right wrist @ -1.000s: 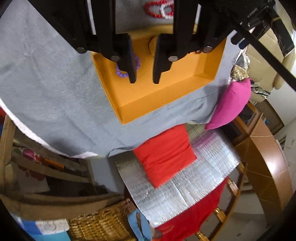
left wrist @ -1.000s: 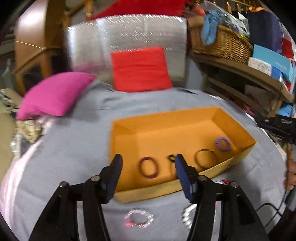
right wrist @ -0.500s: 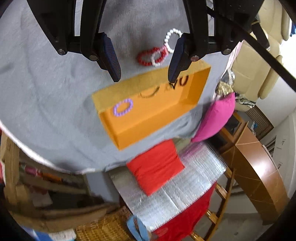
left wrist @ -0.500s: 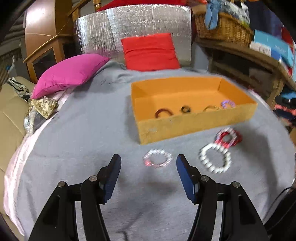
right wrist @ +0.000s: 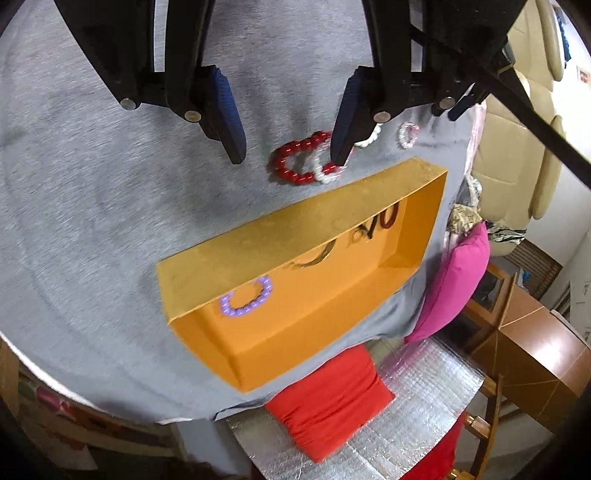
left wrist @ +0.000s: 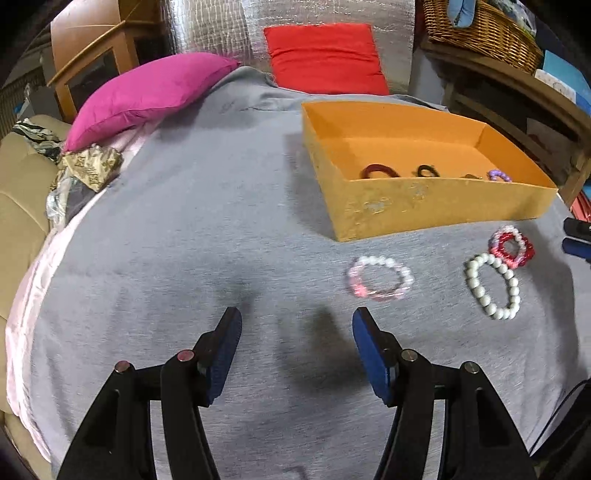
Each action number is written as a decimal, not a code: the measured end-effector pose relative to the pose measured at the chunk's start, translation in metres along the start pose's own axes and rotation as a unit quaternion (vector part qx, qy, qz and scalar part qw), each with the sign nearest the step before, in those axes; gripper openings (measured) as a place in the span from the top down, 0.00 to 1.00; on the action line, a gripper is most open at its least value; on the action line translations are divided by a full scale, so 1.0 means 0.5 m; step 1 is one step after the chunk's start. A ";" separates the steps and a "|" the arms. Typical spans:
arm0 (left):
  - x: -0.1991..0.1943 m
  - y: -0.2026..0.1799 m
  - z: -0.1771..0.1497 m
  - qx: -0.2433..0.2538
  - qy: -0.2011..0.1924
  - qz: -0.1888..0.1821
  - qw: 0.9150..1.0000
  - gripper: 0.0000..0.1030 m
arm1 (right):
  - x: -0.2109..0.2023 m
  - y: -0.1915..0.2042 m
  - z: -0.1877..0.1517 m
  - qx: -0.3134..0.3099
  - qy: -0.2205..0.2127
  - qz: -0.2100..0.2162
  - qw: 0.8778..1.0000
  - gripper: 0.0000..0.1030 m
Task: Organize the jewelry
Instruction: 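Withdraw both open tools from the box toward the remaining bracelets, then grasp the pink crystal bracelet with the left tool while the right tool grasps the clear bead bracelet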
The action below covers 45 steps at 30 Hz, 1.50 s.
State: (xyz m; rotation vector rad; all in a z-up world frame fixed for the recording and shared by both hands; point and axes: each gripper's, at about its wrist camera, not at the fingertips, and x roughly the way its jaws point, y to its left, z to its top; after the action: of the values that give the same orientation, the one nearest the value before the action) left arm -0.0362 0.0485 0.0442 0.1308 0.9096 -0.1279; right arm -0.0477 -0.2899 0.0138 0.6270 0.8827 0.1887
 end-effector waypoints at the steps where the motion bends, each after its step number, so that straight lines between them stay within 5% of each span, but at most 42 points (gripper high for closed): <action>1: -0.002 -0.013 0.003 0.004 -0.002 -0.010 1.000 0.39 | 0.004 0.004 0.000 0.001 0.002 0.005 1.000 0.50; 9: -0.004 -0.074 0.012 0.038 -0.005 -0.019 0.999 0.38 | 0.050 0.036 0.010 -0.006 0.023 0.028 0.999 0.54; 19: 0.012 -0.040 0.015 0.008 0.012 -0.004 1.000 0.38 | 0.065 0.019 0.017 0.000 0.025 -0.022 0.999 0.62; 25: 0.020 -0.044 0.019 0.000 0.023 -0.001 1.000 0.38 | 0.084 0.042 0.012 -0.006 0.037 0.017 0.999 0.68; 36: 0.025 -0.021 0.019 -0.012 0.028 0.001 1.000 0.38 | 0.149 0.058 0.022 -0.004 0.054 -0.011 0.998 0.68; 42: 0.031 -0.012 0.020 -0.017 0.032 -0.002 0.999 0.38 | 0.164 0.072 0.012 -0.029 0.060 -0.034 0.997 0.91; 45: 0.032 -0.015 0.019 -0.016 0.033 0.000 0.999 0.38 | 0.150 0.074 0.013 -0.041 0.046 -0.041 0.997 0.91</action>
State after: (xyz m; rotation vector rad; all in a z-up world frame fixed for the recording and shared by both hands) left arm -0.0203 0.0387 0.0368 0.1061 0.9780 -0.1100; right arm 0.0083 -0.2328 -0.0113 0.5077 0.9835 0.1801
